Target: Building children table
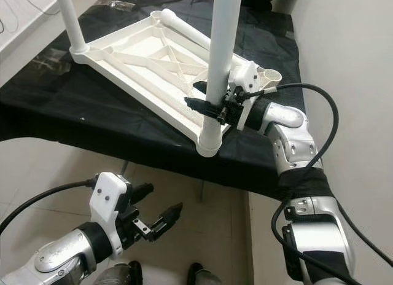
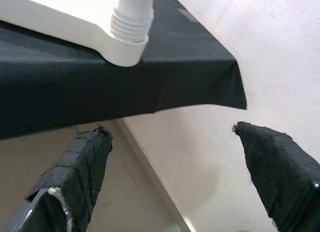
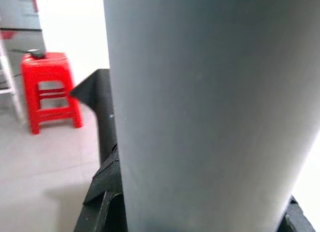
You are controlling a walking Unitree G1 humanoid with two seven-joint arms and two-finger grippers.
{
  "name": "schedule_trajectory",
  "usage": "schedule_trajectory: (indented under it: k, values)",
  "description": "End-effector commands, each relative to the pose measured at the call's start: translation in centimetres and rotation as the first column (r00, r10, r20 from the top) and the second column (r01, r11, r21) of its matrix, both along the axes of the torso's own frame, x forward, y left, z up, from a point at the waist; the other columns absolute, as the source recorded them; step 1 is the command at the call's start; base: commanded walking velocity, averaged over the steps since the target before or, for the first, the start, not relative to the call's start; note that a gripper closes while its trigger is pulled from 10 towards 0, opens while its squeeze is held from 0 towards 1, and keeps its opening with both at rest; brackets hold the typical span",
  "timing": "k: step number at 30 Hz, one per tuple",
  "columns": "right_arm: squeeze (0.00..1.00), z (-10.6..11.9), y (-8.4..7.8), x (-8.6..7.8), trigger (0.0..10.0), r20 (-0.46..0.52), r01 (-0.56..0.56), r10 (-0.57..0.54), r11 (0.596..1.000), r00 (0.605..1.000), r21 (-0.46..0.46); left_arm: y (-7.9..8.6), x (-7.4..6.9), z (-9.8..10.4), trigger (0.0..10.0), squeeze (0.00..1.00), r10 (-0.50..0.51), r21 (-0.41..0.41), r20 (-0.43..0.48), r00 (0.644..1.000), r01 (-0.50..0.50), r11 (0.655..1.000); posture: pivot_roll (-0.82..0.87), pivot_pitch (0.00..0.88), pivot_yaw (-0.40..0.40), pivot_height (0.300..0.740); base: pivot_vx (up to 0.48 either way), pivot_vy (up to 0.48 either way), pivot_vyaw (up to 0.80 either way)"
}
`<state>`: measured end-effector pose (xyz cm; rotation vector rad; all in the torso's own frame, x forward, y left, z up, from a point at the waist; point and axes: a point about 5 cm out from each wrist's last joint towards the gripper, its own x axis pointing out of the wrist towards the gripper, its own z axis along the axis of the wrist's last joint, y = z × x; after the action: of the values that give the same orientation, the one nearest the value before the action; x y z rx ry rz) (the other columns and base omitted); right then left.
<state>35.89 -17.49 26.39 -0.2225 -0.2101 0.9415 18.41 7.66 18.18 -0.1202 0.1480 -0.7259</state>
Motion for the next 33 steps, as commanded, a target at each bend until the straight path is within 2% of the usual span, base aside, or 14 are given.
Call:
schedule_trajectory:
  k: [1, 4, 8, 10, 12, 18, 23, 25, 26, 28, 30, 31, 32, 33]
  values:
    - [0.0, -4.8, -0.7, 0.3, 10.0, -0.202, 0.074, -0.083, 0.996, 0.976, -0.053, -0.1, -0.2, -0.2, 10.0, 0.0, -0.002, 0.009, -0.006, 1.0, 0.002, 1.0, 0.16, 0.253, -0.081, 0.74, 0.0, 0.0, 0.0]
    - [0.0, -5.4, -0.8, 0.9, 10.0, -0.24, 0.172, -0.172, 0.985, 0.955, -0.024, -0.1, -0.1, -0.3, 10.0, 0.0, 0.001, 0.007, -0.007, 1.0, -0.001, 1.0, 0.16, 0.246, -0.081, 0.74, 0.0, 0.0, 0.0]
    - [0.0, -5.9, -1.6, 1.8, 10.0, -0.285, 0.355, -0.339, 0.935, 0.897, 0.007, -0.1, -0.1, -0.3, 10.0, 0.0, 0.001, 0.008, -0.003, 1.0, -0.001, 1.0, 0.16, 0.242, -0.08, 0.74, 0.0, 0.0, 0.0]
    - [0.0, -5.9, -1.6, 1.8, 10.0, -0.285, 0.355, -0.339, 0.935, 0.897, 0.007, -0.1, -0.1, -0.3, 10.0, 0.0, 0.001, 0.008, -0.003, 1.0, -0.001, 1.0, 0.16, 0.242, -0.08, 0.74, 0.0, 0.0, 0.0]
    - [0.0, -6.0, -2.1, 2.1, 10.0, -0.288, 0.452, -0.423, 0.891, 0.859, 0.038, 0.0, 0.1, -0.3, 10.0, 0.0, 0.004, 0.008, -0.001, 1.0, -0.004, 1.0, 0.16, 0.229, -0.079, 0.74, 0.0, 0.0, 0.0]
    - [0.0, -6.1, -2.6, 2.0, 10.0, -0.268, 0.575, -0.539, 0.815, 0.799, 0.075, -0.1, 0.5, -0.3, 10.0, 0.0, 0.002, 0.008, 0.011, 1.0, -0.002, 1.0, 0.16, 0.215, -0.077, 0.74, 0.0, 0.0, 0.0]
    - [0.0, -6.3, -2.7, 1.8, 10.0, -0.277, 0.617, -0.574, 0.781, 0.771, 0.097, -0.1, 0.8, -0.3, 10.0, 0.0, 0.006, 0.008, 0.016, 1.0, -0.006, 1.0, 0.16, 0.203, -0.077, 0.74, 0.0, 0.0, 0.0]
    - [0.0, -6.4, -2.5, 1.8, 10.0, -0.281, 0.668, -0.622, 0.736, 0.731, 0.11, -0.1, 1.0, -0.4, 10.0, 0.0, 0.007, 0.008, 0.019, 1.0, -0.007, 1.0, 0.16, 0.198, -0.075, 0.74, 0.0, 0.0, 0.0]
    - [0.0, -6.4, -2.5, 1.8, 10.0, -0.281, 0.668, -0.622, 0.736, 0.731, 0.11, -0.1, 1.0, -0.4, 10.0, 0.0, 0.007, 0.008, 0.019, 1.0, -0.007, 1.0, 0.16, 0.198, -0.075, 0.74, 0.0, 0.0, 0.0]
    - [0.0, -6.5, -2.5, 2.0, 10.0, -0.307, 0.732, -0.677, 0.672, 0.669, 0.113, -0.2, 1.2, -0.4, 10.0, 0.0, 0.005, 0.006, 0.026, 1.0, -0.005, 1.0, 0.16, 0.186, -0.075, 0.74, 0.0, 0.0, 0.0]
    - [0.0, -6.5, -2.5, 2.0, 10.0, -0.307, 0.732, -0.677, 0.672, 0.669, 0.113, -0.2, 1.2, -0.4, 10.0, 0.0, 0.005, 0.006, 0.026, 1.0, -0.005, 1.0, 0.16, 0.186, -0.075, 0.74, 0.0, 0.0, 0.0]
    - [0.0, -6.6, -2.5, 2.1, 10.0, -0.322, 0.761, -0.701, 0.638, 0.636, 0.115, -0.3, 1.4, -0.3, 10.0, 0.0, 0.005, 0.007, 0.032, 0.999, -0.005, 1.0, 0.16, 0.185, -0.074, 0.74, 0.0, 0.0, 0.0]
    - [0.0, -6.6, -2.5, 2.1, 10.0, -0.322, 0.761, -0.701, 0.638, 0.636, 0.115, -0.3, 1.4, -0.3, 10.0, 0.0, 0.005, 0.007, 0.032, 0.999, -0.005, 1.0, 0.16, 0.185, -0.074, 0.74, 0.0, 0.0, 0.0]
    - [0.0, -6.7, -2.5, 2.3, 10.0, -0.34, 0.813, -0.747, 0.572, 0.571, 0.11, -0.3, 1.5, -0.3, 10.0, 0.0, 0.007, 0.009, 0.04, 0.999, -0.007, 1.0, 0.16, 0.177, -0.075, 0.74, 0.0, 0.0, 0.0]
